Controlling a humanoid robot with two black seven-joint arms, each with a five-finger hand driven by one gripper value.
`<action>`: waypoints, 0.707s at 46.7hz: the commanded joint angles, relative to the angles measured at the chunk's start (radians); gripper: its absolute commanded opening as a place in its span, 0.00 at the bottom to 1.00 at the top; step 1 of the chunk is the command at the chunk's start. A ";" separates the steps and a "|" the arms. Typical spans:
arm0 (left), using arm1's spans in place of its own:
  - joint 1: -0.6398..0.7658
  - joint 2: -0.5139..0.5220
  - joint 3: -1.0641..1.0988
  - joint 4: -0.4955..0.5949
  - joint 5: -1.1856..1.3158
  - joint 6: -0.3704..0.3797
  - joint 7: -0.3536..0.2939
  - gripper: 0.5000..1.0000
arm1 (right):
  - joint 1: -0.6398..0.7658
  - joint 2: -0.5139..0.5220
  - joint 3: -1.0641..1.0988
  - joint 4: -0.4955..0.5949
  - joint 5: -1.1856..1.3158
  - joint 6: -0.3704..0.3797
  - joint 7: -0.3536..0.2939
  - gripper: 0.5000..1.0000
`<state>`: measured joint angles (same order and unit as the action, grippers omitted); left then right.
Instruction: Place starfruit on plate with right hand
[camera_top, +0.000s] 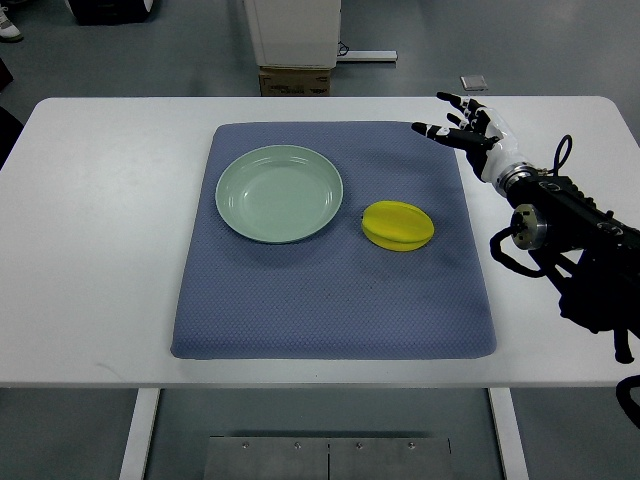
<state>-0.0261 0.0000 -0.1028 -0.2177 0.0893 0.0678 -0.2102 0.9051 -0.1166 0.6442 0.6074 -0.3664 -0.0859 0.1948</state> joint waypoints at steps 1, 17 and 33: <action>0.000 0.000 0.000 0.000 0.000 0.001 0.000 1.00 | 0.000 0.000 0.000 0.000 0.000 0.000 0.000 1.00; 0.002 0.000 0.000 0.000 0.000 0.000 0.000 1.00 | 0.002 0.000 0.000 0.002 0.000 0.000 0.000 1.00; 0.005 0.000 0.000 0.000 0.000 0.000 0.000 1.00 | -0.002 -0.001 0.000 0.000 0.000 0.002 0.003 1.00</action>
<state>-0.0214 0.0000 -0.1028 -0.2177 0.0898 0.0672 -0.2101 0.9056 -0.1181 0.6450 0.6076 -0.3661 -0.0847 0.1948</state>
